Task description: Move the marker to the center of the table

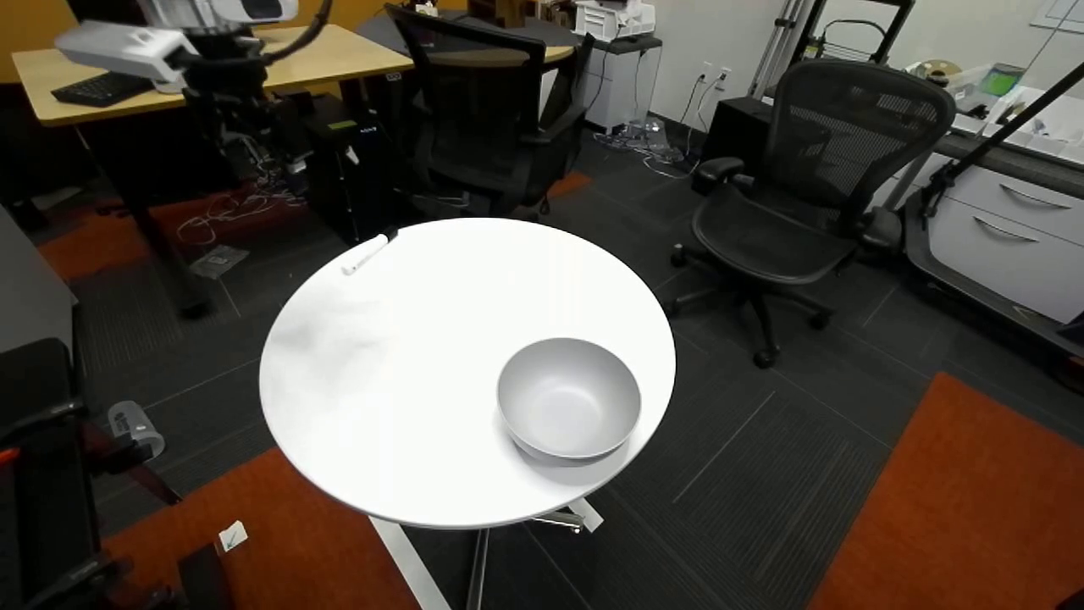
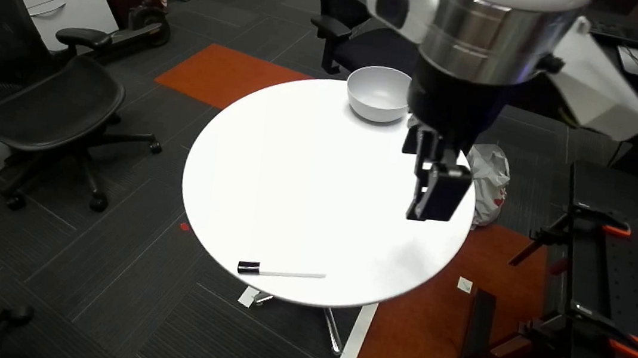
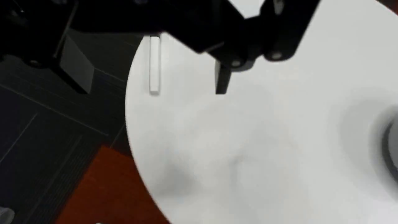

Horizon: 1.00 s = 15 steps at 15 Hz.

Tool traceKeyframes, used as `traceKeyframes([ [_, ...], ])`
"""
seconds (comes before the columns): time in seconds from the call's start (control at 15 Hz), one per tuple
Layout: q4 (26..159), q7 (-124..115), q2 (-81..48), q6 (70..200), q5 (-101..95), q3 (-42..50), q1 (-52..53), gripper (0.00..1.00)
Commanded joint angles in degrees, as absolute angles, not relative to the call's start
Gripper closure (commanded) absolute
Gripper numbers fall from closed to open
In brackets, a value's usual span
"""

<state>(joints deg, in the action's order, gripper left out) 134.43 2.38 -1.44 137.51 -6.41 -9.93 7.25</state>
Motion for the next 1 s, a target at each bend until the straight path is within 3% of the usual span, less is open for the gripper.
traceKeyframes([
  [0.0, 127.97, 7.98, -10.42, 144.18, -7.46, -9.53, 7.80, 0.00],
  [0.2, 125.03, 11.94, -15.62, 149.83, -7.01, -10.07, 7.91, 0.00],
  [0.93, 124.05, 10.20, -17.57, 148.43, -9.15, -8.99, 8.60, 0.00],
])
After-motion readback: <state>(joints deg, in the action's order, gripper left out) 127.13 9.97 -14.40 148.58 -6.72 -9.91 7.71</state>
